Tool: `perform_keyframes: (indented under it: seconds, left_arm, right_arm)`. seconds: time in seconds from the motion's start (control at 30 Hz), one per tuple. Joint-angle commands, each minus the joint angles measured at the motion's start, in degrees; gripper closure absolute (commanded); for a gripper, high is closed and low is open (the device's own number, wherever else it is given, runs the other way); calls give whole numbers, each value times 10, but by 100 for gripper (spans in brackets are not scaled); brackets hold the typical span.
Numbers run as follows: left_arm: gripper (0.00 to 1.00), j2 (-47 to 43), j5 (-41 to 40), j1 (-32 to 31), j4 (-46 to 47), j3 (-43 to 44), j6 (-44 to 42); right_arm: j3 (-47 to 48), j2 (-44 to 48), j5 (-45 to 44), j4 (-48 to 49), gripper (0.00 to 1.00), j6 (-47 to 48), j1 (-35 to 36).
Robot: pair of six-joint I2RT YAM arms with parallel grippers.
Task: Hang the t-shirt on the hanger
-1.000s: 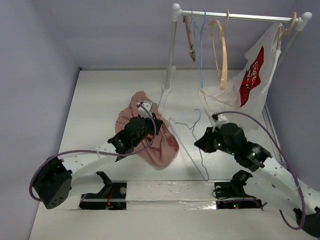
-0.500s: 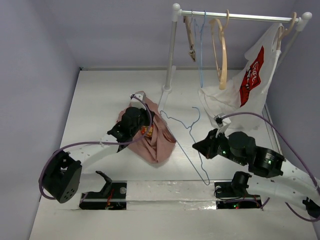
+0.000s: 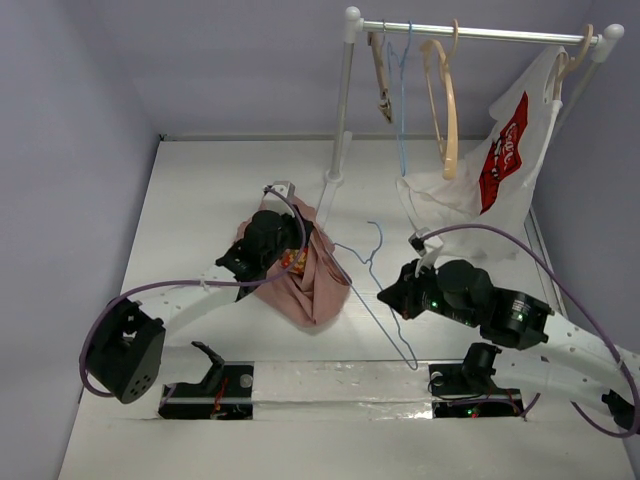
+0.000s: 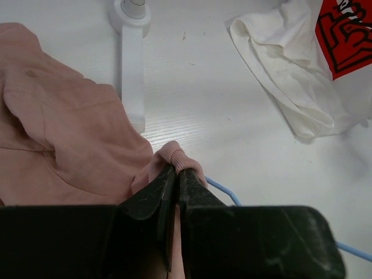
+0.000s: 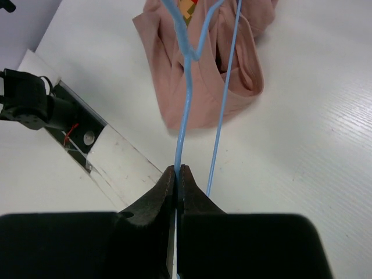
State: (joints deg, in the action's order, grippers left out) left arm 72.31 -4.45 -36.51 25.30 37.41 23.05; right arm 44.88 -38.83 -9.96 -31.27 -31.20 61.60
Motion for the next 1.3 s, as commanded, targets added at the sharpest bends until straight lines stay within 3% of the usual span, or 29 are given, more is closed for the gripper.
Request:
perform_keyframes:
  seconds: [0.0,0.77,1.27]
  left_arm:
    - [100,-23,6,2,13,22,5]
    - [100,7,8,31,7,57,8]
    - [100,5,22,31,13,48,5]
  right_arm:
    - [5,17,20,45,100,7,5]
    - [19,67,53,20,100,-5,11]
    - [28,29,32,23,100,19,11]
